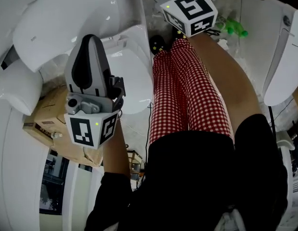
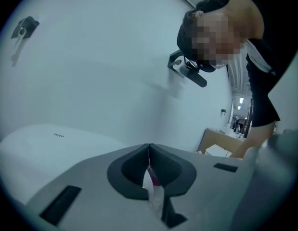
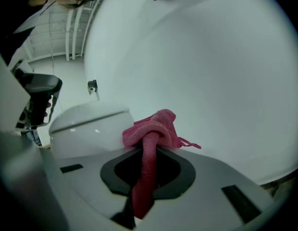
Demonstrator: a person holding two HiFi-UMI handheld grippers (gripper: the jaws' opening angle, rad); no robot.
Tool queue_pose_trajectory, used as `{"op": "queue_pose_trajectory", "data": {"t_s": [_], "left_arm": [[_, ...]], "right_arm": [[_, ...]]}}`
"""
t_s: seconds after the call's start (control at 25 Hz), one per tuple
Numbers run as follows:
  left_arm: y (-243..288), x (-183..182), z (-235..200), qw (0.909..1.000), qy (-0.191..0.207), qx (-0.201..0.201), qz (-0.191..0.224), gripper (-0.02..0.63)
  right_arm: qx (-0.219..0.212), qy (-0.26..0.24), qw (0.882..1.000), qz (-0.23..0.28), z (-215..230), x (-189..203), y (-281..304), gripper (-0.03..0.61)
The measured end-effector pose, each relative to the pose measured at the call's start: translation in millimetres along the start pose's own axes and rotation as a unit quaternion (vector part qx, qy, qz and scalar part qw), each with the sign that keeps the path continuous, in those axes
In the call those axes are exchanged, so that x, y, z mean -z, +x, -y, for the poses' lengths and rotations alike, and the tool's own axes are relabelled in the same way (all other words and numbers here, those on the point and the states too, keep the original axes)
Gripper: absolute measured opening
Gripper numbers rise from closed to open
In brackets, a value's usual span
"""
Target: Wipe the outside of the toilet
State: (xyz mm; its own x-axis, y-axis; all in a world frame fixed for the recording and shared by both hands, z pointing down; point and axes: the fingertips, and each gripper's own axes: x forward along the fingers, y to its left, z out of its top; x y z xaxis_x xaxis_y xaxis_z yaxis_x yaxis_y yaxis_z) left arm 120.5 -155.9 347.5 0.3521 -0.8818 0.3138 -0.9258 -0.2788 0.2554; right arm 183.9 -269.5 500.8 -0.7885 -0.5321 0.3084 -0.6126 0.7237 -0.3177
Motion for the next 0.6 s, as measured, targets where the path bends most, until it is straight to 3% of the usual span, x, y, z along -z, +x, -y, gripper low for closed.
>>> {"op": "queue_pose_trajectory", "data": {"t_s": [0.24,0.6], "left_arm": [[10,-26,18,0.9978,0.031,0.058,-0.005,0.011],[-14,-91,54,0.9933,0.067,0.091,0.024,0.011]], "right_arm": [[-0.001,0.022,0.998,0.058,-22,-69,-53,0.055],[-0.03,-0.01,0.996,0.081,-77,-158,-133,0.055]]}}
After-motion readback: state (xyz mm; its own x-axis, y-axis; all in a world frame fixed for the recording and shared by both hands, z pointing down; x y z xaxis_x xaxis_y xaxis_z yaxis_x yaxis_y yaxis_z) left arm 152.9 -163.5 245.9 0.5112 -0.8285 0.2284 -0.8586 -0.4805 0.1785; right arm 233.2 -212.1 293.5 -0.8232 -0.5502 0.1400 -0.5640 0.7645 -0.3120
